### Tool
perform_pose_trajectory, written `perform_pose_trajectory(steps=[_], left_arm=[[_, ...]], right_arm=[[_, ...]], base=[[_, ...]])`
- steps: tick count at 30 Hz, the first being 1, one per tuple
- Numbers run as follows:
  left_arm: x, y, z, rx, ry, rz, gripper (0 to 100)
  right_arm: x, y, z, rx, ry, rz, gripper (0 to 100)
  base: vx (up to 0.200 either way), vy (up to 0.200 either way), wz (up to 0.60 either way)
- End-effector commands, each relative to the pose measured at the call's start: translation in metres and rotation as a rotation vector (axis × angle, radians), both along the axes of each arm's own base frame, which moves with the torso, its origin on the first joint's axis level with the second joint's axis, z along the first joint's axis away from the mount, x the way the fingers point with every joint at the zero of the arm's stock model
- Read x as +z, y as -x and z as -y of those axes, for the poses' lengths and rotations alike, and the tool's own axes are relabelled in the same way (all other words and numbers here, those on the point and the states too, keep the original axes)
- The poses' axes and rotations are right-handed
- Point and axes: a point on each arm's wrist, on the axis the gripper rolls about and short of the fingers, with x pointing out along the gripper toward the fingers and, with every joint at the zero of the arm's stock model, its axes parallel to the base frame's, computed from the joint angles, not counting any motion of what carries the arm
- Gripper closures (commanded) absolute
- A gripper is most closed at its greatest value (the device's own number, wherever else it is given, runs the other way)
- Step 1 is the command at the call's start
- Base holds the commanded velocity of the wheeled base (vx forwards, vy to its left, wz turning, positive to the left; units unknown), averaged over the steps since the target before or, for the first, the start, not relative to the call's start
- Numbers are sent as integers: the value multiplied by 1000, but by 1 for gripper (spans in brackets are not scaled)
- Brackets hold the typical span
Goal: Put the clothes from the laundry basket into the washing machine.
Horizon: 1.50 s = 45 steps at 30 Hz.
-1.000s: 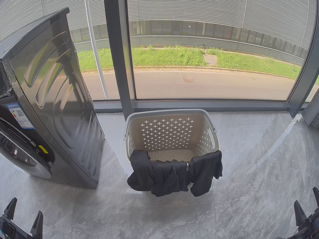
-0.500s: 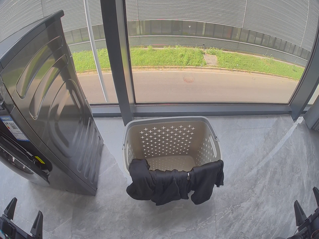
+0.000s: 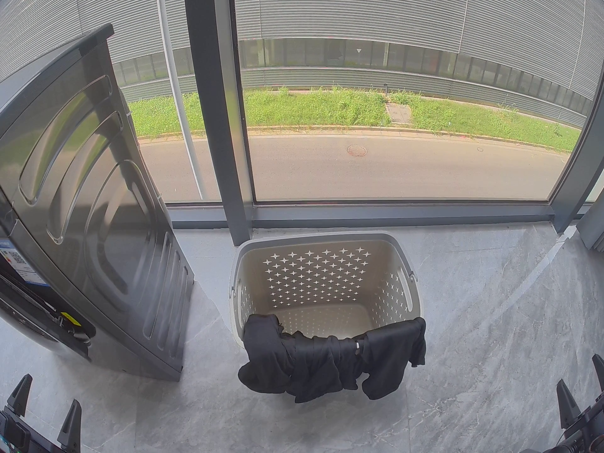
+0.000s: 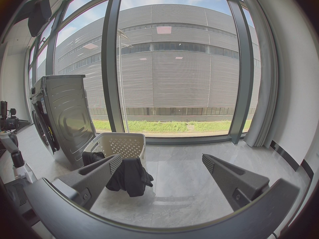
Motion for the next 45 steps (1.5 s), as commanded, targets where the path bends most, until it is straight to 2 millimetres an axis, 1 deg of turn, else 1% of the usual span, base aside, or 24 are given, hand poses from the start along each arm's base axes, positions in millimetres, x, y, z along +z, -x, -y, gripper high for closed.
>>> perform_pose_trajectory(steps=[1,5,14,26,38,45], left_arm=[[-4,0,0,0,-1,2,0],[-5,0,0,0,-1,0,0],[-4,0,0,0,-1,2,0],[-5,0,0,0,-1,0,0],[-4,0,0,0,-1,2,0],[-4,0,0,-2,1,2,0]], right_arm=[[-5,0,0,1,0,1,0],[-5,0,0,1,0,1,0],[-5,0,0,1,0,1,0],[-5,0,0,1,0,-1,0],[-5,0,0,1,0,-1,0],[-5,0,0,1,0,1,0]], base=[[0,0,0],[0,0,0],[0,-200,0],[0,0,0],[200,0,0],[0,0,0]])
